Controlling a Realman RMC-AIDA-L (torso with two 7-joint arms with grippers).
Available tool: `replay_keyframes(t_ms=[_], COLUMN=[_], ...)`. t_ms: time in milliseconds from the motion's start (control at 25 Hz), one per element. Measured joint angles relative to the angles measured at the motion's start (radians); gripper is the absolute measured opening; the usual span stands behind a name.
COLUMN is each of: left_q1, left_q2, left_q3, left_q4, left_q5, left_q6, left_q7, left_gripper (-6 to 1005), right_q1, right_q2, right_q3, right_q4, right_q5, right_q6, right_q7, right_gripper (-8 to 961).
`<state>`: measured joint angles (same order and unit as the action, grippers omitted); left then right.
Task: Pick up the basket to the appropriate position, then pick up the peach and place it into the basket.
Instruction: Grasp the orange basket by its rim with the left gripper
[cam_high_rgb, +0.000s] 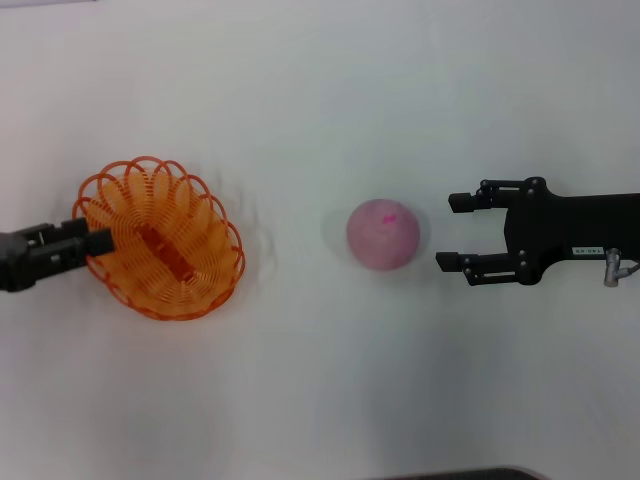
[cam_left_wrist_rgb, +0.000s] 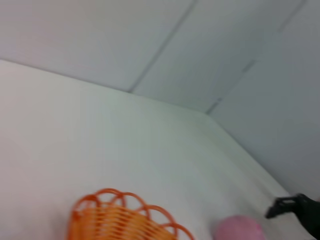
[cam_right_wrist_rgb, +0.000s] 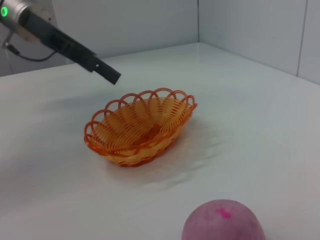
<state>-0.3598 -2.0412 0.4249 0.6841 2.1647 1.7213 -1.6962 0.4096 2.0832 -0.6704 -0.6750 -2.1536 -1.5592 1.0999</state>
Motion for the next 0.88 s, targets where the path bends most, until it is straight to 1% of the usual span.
replay_keyframes(t_ms=[120,280,480,640,880], left_q1=[-0.015,-0.036,-0.055,-0.087,-0.163], left_q2=[0.007,0.009,0.005,-0.005,-0.035], left_q3=[0.006,0.024,0.117,0.191,0.222], left_q4=[0.026,0.103,0.226,0.304,0.368], left_q5=[0.002,0.011,0.018,0.075,0.199], left_q6=[-0.016,-0.039,-0.064,-0.104,-0.144], left_q7=[-0.053,-0.136,-0.222,-0.276,-0.288], left_gripper=[669,669,668,668,668], right_q1=[0.0,0.002,0.006,0.007,0.007], right_q2=[0.0,0.0,0.0,0.0,0.0], right_q3=[0.0,0.0,0.0,0.0,0.0], right_q4=[-0.001,-0.001,0.001,0.001,0.002], right_q5=[0.0,0.0,0.0,0.0,0.0], right_q6=[0.0,0.0,0.002,0.002,0.0], right_q7=[0.0,0.0,0.0,0.0,0.002], right_gripper=[795,795,795,795,795])
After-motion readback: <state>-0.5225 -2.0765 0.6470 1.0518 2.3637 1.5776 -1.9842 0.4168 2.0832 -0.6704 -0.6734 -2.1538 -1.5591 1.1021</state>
